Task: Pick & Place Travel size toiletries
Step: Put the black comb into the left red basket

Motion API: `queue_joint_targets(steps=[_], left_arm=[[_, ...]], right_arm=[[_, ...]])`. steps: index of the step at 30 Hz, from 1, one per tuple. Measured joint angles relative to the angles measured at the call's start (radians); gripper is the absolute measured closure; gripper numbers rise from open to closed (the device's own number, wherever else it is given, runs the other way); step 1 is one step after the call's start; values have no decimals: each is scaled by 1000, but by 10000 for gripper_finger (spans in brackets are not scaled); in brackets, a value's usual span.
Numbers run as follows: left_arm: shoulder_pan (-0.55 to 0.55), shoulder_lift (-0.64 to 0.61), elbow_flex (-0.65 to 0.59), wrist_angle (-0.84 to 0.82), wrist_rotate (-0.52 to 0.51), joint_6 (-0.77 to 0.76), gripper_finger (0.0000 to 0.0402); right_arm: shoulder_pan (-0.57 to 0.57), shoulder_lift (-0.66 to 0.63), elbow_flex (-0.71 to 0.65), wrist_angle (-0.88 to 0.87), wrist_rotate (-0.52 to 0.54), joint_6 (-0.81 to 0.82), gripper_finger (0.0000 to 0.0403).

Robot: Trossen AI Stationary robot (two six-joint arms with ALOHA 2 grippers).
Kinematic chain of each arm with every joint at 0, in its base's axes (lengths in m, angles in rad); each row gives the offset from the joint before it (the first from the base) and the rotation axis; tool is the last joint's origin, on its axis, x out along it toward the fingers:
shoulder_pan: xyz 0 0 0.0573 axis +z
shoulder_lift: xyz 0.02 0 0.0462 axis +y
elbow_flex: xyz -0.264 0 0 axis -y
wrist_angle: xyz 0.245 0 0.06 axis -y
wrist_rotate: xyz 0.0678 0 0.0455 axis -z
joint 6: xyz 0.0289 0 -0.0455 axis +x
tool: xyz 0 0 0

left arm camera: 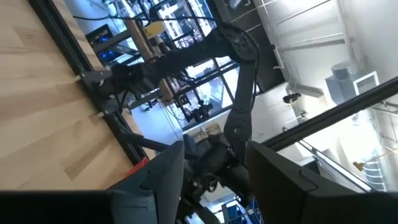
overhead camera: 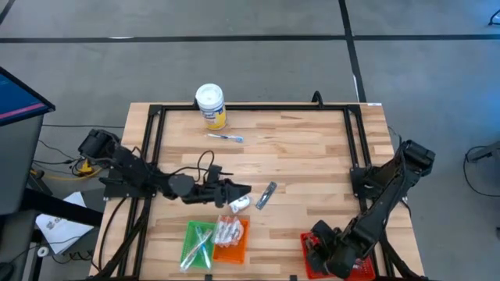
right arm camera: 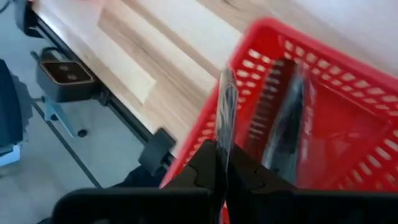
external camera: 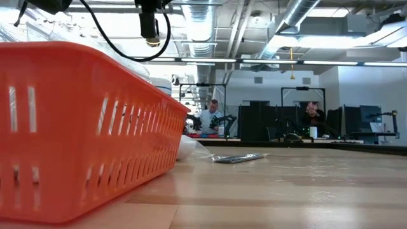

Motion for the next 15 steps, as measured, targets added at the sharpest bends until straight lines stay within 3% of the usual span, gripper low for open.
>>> queue_joint_targets(steps=[15], left_arm=[[-3,0,0,2,0,4,234]], right_arm=[[-43,-2,-2,-30,-33,-25,399]])
